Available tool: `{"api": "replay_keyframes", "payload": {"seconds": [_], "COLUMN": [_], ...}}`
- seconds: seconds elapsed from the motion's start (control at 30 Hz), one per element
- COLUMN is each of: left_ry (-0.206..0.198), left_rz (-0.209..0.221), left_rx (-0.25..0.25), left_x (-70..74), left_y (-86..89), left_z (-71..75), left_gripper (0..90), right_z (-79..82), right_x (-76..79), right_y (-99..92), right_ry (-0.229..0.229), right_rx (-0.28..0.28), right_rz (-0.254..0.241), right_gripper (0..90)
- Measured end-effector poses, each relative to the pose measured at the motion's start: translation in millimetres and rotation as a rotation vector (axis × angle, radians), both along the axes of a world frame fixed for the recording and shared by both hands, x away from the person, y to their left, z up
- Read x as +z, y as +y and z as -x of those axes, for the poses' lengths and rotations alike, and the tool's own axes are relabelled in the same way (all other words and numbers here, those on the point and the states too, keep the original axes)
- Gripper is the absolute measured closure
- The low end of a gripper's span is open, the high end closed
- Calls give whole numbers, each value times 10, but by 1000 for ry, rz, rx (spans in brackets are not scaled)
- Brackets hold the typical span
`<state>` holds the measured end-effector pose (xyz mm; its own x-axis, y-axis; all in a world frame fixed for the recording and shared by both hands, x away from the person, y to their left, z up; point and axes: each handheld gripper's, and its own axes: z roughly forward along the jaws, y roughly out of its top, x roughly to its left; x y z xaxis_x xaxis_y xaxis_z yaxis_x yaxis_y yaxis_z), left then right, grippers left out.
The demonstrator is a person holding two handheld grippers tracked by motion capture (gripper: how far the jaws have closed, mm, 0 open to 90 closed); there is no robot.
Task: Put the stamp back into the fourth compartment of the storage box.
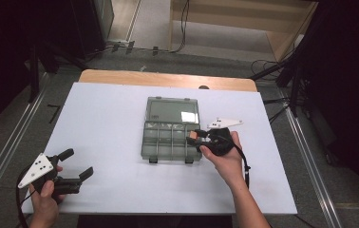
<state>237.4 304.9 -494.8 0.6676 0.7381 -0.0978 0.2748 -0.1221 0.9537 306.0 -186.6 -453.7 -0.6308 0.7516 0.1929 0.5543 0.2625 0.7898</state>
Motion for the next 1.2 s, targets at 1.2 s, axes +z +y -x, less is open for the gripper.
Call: {"api": "replay_keyframes", "payload": {"seconds": [1.2], "left_ry": [0], "left_rz": [4], "left_rx": [-6], "left_x": [-2], "left_y": [4], "left_z": [-3], "left_gripper": [0], "right_z": [-300], "right_x": [-73], "right_y": [-13], "right_ry": [6], "right_rx": [-52], "right_rz": [24], "right_gripper": [479]}}
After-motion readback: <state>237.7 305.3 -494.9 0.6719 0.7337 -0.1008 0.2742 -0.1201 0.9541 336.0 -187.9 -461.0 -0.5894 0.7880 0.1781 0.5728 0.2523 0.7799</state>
